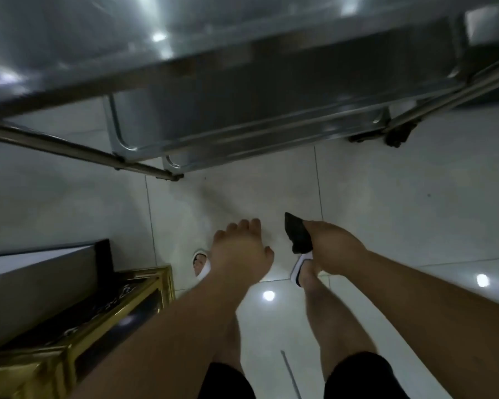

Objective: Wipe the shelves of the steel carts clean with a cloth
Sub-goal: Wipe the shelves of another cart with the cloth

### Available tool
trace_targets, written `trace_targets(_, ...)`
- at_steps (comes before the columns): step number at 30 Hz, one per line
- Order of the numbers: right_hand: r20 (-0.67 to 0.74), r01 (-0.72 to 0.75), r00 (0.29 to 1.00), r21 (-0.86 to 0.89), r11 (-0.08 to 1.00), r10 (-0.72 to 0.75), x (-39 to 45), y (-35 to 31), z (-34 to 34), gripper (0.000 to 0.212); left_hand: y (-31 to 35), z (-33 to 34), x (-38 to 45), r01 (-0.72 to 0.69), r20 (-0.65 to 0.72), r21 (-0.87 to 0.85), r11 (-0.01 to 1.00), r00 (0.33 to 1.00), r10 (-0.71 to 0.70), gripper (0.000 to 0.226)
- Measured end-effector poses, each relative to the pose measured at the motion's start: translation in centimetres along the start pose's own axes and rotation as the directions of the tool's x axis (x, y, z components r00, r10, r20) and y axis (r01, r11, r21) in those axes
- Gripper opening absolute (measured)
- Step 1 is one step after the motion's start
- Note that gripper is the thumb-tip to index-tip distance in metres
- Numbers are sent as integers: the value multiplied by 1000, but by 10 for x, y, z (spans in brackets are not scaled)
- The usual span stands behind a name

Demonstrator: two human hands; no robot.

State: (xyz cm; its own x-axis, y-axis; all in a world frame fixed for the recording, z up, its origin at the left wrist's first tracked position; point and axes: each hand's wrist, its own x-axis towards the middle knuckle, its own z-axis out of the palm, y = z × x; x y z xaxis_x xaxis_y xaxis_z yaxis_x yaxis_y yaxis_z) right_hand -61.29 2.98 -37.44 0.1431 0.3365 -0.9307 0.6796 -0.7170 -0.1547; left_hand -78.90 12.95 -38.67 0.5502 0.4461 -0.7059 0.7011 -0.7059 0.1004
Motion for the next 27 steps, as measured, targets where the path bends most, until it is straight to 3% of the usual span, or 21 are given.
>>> trace_targets(3,-107,85,990,-45,995,-90,-67,1,-28,47,22,-51,-44,16,-17,-72,997,1000,-17,59)
trace_targets(8,15,23,1000,-21,1000,-22,-163,-20,-93,51,41,-122,-118,93,-93,-159,983,990,-108,55)
trace_targets(13,-95,14,995,-46,999,-18,-238,-30,-116,52,52,-170,-173,120,-137,-211,970,979,-151,53)
trace_targets(19,-247,-22,968,77,997,40,-288,-36,-95,48,58,-212,-219,15,-251,-243,970,965,-77,58)
trace_targets(27,-414,-39,903,184,982,113,-356,-20,-76,50,77,-264,-258,-123,-339,-59,991,936,96,64)
